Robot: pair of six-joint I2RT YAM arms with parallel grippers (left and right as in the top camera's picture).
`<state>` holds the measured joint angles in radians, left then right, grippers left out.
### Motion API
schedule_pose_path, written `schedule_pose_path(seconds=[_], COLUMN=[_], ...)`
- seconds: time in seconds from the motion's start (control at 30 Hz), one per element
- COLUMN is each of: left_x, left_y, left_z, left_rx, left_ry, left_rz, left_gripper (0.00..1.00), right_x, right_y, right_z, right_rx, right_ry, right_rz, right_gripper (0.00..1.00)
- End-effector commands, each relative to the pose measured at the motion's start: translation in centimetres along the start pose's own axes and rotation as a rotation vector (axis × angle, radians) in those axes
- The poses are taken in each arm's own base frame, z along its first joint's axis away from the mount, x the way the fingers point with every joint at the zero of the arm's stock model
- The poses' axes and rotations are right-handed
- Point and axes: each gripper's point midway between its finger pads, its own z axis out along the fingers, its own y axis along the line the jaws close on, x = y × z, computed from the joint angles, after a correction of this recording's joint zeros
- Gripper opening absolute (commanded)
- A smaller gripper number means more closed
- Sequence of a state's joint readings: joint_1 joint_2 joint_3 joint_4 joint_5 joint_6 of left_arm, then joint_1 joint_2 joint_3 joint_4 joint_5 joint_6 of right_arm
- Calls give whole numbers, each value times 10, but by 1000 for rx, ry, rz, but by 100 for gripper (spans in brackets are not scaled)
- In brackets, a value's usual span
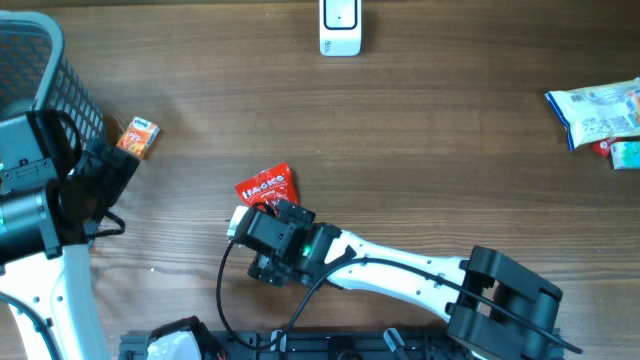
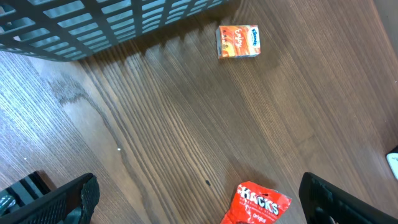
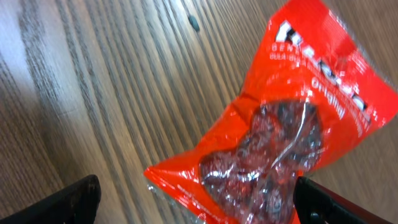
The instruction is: Scan the item barcode
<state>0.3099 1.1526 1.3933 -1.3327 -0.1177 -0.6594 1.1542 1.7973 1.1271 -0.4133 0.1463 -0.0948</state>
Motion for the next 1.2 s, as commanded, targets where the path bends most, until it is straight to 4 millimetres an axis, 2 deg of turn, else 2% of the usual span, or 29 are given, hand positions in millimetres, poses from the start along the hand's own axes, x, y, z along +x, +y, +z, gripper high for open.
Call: schedule_pose_path(seconds=[0.0,0.17,0.37,0.53,0.7,0.73,0.83,0.93,1.0,1.17], left_x=[-1,-1,-1,-1,-1,-1,-1,-1,-1,-1], left_y=[1,1,1,1,1,1,1,1,1,1], left_z=[0,0,0,0,0,0,0,0,0,0], left_rx=[1,1,1,1,1,1,1,1,1,1], left_ry=[1,1,1,1,1,1,1,1,1,1], left_rz=[-6,-6,-6,-6,-6,-6,-6,-6,-6,-6], left_gripper=[100,100,100,100,100,100,100,100,100,100], right_x=[5,21,23,26,21,19,18,18,16,7], right_y=[8,22,28,-4,-7,-7,-7,-7,-9,-13], right_z=[11,31,38,40,46,46,46,46,45,39], right_rx=[-22,5,141,353,378,379,380,380,394,399], right_ry=[14,81,100,137,114,107,101,100,90,75], right_rz=[-101,-234,-356,-344,-331,-328,-326,-320,-279,-182], right_gripper=[100,99,99,99,98,92,55,25,14,4])
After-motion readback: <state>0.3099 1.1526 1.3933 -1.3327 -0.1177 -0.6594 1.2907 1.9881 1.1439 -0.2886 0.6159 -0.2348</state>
